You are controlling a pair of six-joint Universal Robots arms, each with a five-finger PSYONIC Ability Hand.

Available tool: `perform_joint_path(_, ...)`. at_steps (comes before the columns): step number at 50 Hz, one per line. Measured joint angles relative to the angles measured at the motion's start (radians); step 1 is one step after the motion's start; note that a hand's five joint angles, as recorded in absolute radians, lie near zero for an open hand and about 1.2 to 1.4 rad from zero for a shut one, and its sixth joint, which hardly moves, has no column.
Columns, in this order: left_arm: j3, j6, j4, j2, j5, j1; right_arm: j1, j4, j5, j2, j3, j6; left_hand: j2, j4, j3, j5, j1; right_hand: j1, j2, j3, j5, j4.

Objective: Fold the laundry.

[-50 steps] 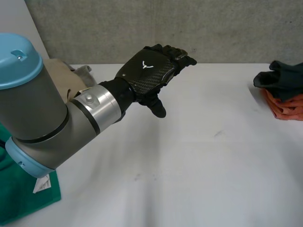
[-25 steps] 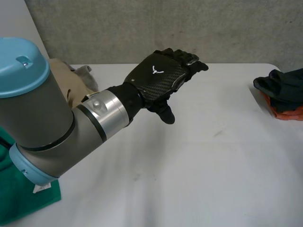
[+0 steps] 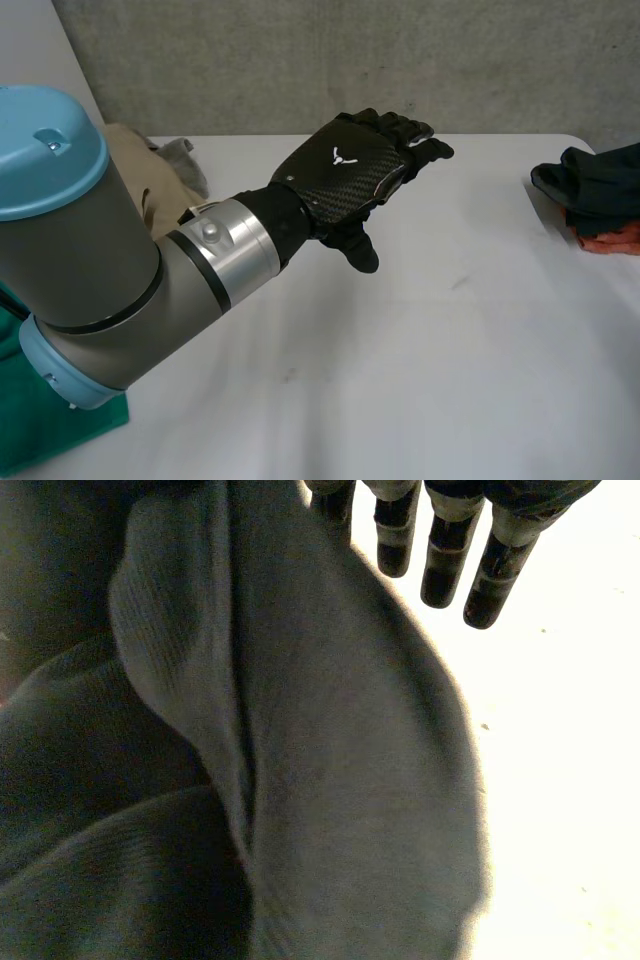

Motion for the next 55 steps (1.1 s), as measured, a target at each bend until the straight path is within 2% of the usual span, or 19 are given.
perform_joint_path(8, -0.014, -0.001, -0.001, 0.016, 0.003, 0.0, -0.163, 0.018, 0.0, -0.237, 0.292, -0.059, 0.0, 0.0, 0.0, 0.0, 0.0, 0.0, 0.0, 0.0, 0.0, 0.0)
perform_joint_path(12, -0.02, -0.001, -0.001, 0.024, 0.003, 0.001, -0.236, 0.05, 0.0, -0.294, 0.335, -0.105, 0.0, 0.0, 0.0, 0.0, 0.0, 0.0, 0.0, 0.0, -0.001, 0.0)
perform_joint_path(15, -0.025, -0.001, -0.001, 0.032, 0.003, 0.002, -0.32, 0.114, 0.01, -0.351, 0.339, -0.194, 0.0, 0.0, 0.0, 0.0, 0.0, 0.0, 0.0, 0.0, -0.001, 0.0)
perform_joint_path(19, -0.035, -0.002, 0.0, 0.048, 0.004, 0.003, -0.366, 0.169, 0.075, -0.399, 0.3, -0.306, 0.0, 0.0, 0.0, 0.0, -0.001, 0.0, 0.0, 0.0, -0.001, 0.0)
perform_joint_path(23, -0.041, -0.003, 0.001, 0.065, 0.004, 0.006, -0.374, 0.195, 0.199, -0.459, 0.257, -0.409, 0.0, 0.0, 0.0, 0.0, -0.001, 0.0, 0.0, 0.0, -0.001, 0.0)
perform_joint_path(26, -0.042, -0.003, 0.002, 0.077, 0.003, 0.009, -0.338, 0.196, 0.281, -0.508, 0.241, -0.439, 0.0, 0.0, 0.0, 0.0, -0.001, 0.0, 0.0, 0.0, -0.001, 0.0)
perform_joint_path(29, -0.042, -0.002, 0.005, 0.093, 0.0, 0.016, -0.245, 0.19, 0.337, -0.571, 0.246, -0.419, 0.0, 0.0, 0.0, 0.0, 0.0, 0.0, 0.0, 0.0, -0.001, 0.0)
perform_joint_path(33, -0.041, -0.001, 0.009, 0.113, -0.02, 0.044, -0.135, 0.177, 0.34, -0.645, 0.289, -0.346, 0.0, 0.0, 0.0, 0.0, 0.0, 0.0, 0.001, 0.0, -0.001, 0.0)
perform_joint_path(38, -0.036, 0.005, 0.023, 0.135, -0.106, 0.112, 0.025, 0.146, 0.259, -0.762, 0.423, -0.207, 0.0, 0.0, 0.0, 0.0, -0.001, 0.0, 0.001, 0.0, -0.001, 0.0)
perform_joint_path(39, -0.032, 0.009, 0.038, 0.14, -0.153, 0.145, 0.048, 0.14, 0.238, -0.779, 0.45, -0.188, 0.0, 0.0, 0.0, 0.0, -0.001, 0.0, 0.001, 0.0, -0.001, 0.0)
perform_joint_path(41, -0.028, 0.018, 0.059, 0.141, -0.208, 0.188, 0.131, 0.118, 0.14, -0.837, 0.554, -0.132, 0.0, 0.0, 0.0, 0.0, -0.001, 0.0, 0.001, 0.0, -0.001, 0.0)
perform_joint_path(44, -0.022, 0.046, 0.092, 0.132, -0.272, 0.258, 0.197, 0.109, 0.05, -0.873, 0.646, -0.106, 0.0, 0.0, 0.0, 0.0, -0.001, 0.0, 0.001, 0.0, -0.001, 0.0)
perform_joint_path(45, -0.019, 0.08, 0.113, 0.113, -0.304, 0.314, 0.246, 0.111, -0.013, -0.89, 0.713, -0.102, 0.0, 0.0, 0.0, 0.0, -0.001, 0.0, 0.001, 0.0, -0.001, 0.0)
perform_joint_path(46, -0.017, 0.104, 0.121, 0.099, -0.316, 0.345, 0.271, 0.118, -0.04, -0.895, 0.745, -0.107, 0.0, 0.0, 0.0, 0.0, -0.001, 0.0, 0.001, 0.0, -0.001, 0.0)
perform_joint_path(50, -0.006, 0.235, 0.139, 0.01, -0.335, 0.466, 0.359, 0.179, -0.092, -0.892, 0.832, -0.164, 0.0, 0.0, 0.0, 0.0, -0.001, 0.0, 0.001, 0.0, -0.001, 0.0)
perform_joint_path(55, 0.017, 0.419, 0.142, -0.135, -0.307, 0.578, 0.429, 0.304, -0.057, -0.848, 0.867, -0.29, 0.0, 0.0, 0.0, 0.0, -0.001, 0.0, 0.001, 0.0, -0.001, 0.0)
